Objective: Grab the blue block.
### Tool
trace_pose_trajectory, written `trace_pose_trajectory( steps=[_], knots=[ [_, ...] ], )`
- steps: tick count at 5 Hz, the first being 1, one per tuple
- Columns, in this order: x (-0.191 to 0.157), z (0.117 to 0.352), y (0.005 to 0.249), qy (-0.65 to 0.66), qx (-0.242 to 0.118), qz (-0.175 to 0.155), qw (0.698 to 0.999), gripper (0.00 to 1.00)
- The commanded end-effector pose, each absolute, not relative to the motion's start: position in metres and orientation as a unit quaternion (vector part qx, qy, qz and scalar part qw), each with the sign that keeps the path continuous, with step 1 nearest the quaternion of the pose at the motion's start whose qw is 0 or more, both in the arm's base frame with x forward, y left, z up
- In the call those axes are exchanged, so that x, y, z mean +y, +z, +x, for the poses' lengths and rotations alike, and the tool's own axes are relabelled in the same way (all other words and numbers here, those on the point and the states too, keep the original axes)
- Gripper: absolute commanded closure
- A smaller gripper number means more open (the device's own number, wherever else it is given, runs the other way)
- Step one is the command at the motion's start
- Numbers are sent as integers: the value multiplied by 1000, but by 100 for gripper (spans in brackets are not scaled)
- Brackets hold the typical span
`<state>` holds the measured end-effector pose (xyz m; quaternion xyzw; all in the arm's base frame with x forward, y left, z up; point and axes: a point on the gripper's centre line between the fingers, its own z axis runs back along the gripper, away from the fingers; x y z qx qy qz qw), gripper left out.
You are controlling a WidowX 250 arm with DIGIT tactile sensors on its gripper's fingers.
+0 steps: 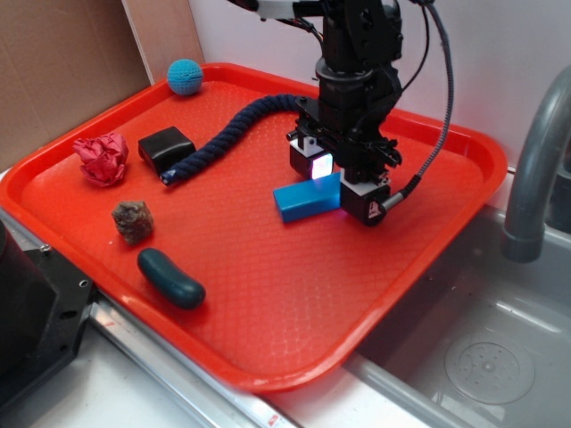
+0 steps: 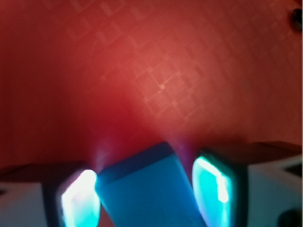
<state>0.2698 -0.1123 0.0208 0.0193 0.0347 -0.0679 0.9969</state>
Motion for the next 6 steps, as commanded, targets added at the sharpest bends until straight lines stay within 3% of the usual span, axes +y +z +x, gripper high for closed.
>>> trace_pose_trajectory(
  steps=[1, 2, 3, 4, 6],
  knots=[
    [-99, 243, 96, -76, -24, -11, 997, 100],
    [-80, 219, 134, -62, -47, -24, 997, 100],
    [-57, 200, 161, -41, -49, -33, 997, 100],
    [-37, 187, 170, 84, -29, -31, 996, 100],
    [-26, 175, 164, 320, -33, -19, 947, 100]
  ],
)
